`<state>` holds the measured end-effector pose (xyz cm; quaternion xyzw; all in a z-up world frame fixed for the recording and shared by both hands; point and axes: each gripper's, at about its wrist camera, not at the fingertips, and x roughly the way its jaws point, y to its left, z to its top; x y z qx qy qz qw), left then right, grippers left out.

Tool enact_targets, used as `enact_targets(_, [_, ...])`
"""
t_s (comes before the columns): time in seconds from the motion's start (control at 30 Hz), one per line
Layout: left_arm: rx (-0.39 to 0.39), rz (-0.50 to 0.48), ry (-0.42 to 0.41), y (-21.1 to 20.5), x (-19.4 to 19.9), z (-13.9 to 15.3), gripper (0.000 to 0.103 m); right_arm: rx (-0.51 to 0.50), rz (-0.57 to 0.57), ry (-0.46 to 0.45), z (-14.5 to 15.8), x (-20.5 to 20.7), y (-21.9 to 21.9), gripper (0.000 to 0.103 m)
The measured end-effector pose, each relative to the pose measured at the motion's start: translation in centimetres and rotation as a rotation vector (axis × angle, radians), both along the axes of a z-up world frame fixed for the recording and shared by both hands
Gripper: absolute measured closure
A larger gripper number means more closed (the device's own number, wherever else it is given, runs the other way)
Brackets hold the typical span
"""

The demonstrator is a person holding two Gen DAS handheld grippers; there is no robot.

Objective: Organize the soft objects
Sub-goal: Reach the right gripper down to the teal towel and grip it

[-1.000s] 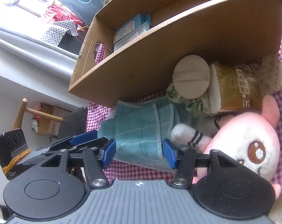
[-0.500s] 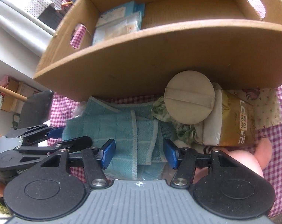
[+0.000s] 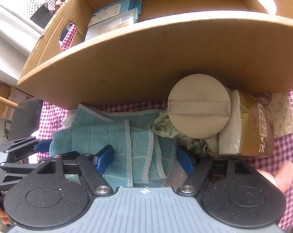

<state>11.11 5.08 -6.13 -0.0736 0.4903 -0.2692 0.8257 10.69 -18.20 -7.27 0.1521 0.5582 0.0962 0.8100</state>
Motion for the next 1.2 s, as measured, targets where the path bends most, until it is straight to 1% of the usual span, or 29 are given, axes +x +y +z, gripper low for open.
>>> enact_targets(0.1, [-0.001, 0.006, -0.01, -0.1, -0.1, 0.0, 0.057, 0.022, -0.011, -0.02, 0.3, -0.5, -0.4, 0.041])
enact_targets(0.2, [0.009, 0.008, -0.025, -0.1, -0.4, 0.0, 0.061, 0.027, -0.028, -0.049, 0.7, -1.0, -0.7, 0.046])
enact_targets(0.33, [0.018, 0.01, -0.026, -0.2, -0.5, 0.0, 0.061, -0.01, -0.038, -0.095, 0.9, -1.9, -0.4, 0.047])
enact_targets(0.4, [0.029, 0.008, -0.03, -0.4, -0.5, 0.0, 0.061, -0.038, -0.024, -0.119, 1.0, -2.3, 0.0, 0.047])
enact_targets(0.53, [0.039, 0.008, -0.035, -0.5, -0.5, 0.0, 0.061, -0.01, -0.001, -0.138, 0.9, -2.7, 0.2, 0.047])
enact_targets(0.7, [0.043, 0.013, -0.036, -0.5, -0.5, 0.0, 0.061, 0.0, -0.012, -0.168, 1.5, -3.4, -0.1, 0.047])
enact_targets(0.77, [0.045, 0.013, -0.04, -0.6, -0.6, 0.0, 0.061, 0.02, -0.01, -0.169, 1.6, -3.7, -0.4, 0.047])
enact_targets(0.8, [0.045, 0.013, -0.041, -0.6, -0.6, 0.0, 0.061, 0.032, -0.005, -0.166, 1.5, -3.8, -0.5, 0.047])
enact_targets(0.93, [0.047, 0.011, -0.044, -0.6, -0.6, 0.0, 0.061, 0.012, -0.004, -0.178, 1.2, -3.5, -0.3, 0.047])
enact_targets(1.13, [0.036, 0.018, -0.06, -0.6, -0.8, -0.2, 0.062, 0.038, 0.011, -0.171, 0.0, -2.7, 0.2, 0.047])
enact_targets(1.17, [0.035, 0.019, -0.065, -0.6, -0.8, -0.2, 0.063, 0.041, 0.011, -0.175, 0.0, -2.6, 0.2, 0.049])
enact_targets(1.2, [0.031, 0.021, -0.067, -0.6, -0.8, -0.2, 0.064, 0.043, 0.014, -0.18, 0.1, -2.6, 0.2, 0.058])
